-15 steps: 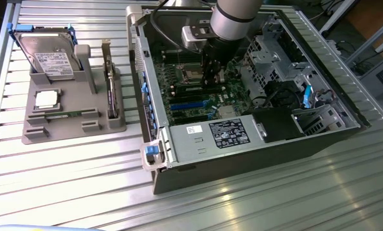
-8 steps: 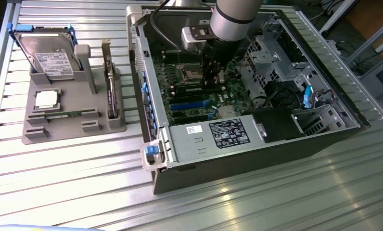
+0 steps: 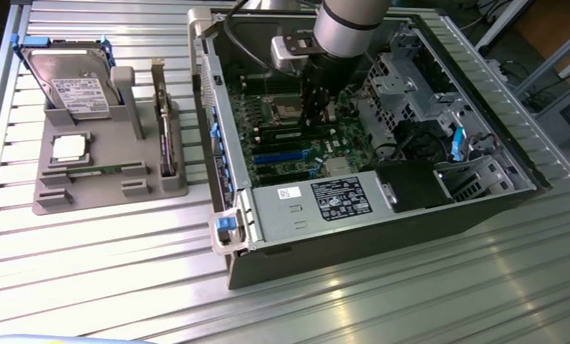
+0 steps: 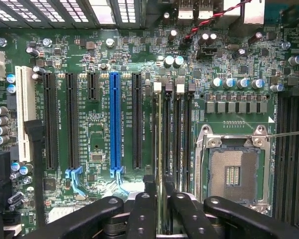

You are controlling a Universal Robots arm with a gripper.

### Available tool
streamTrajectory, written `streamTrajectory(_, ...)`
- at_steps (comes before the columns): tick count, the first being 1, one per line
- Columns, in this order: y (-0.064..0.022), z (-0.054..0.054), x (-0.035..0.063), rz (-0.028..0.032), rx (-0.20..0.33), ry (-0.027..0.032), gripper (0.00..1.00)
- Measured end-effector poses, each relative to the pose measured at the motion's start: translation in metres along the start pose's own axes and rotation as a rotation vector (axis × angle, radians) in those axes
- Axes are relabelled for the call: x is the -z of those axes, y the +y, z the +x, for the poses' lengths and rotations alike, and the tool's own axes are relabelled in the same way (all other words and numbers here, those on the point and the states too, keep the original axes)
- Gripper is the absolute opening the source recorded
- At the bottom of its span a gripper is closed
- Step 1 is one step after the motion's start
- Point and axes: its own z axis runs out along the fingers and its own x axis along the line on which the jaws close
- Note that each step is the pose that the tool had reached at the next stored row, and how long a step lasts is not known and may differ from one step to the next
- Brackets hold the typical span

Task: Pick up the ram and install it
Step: 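Insert the ram into the slot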

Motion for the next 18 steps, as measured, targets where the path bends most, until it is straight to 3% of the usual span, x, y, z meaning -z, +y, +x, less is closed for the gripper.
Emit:
streamTrajectory(2,0.0000,-0.001,0.0126,0.0000,0.000,0.0049,0.20)
streamTrajectory(4,-0.0015,-0.002,0.0133,-0.0003,0.000,0.0050,0.11)
streamTrajectory(7,-0.0181,-0.002,0.0132,-0.0072,0.000,0.0051,0.10)
streamTrajectory(9,-0.0384,-0.002,0.0131,-0.0121,0.000,0.0050,0.10)
streamTrajectory(11,-0.0532,-0.002,0.0137,-0.0141,0.000,0.0052,0.10)
streamTrajectory(15,-0.0677,-0.002,0.0244,-0.0142,0.000,0.0051,0.10)
streamTrajectory(18,-0.0756,-0.002,0.0423,-0.0141,-0.001,0.0049,0.10)
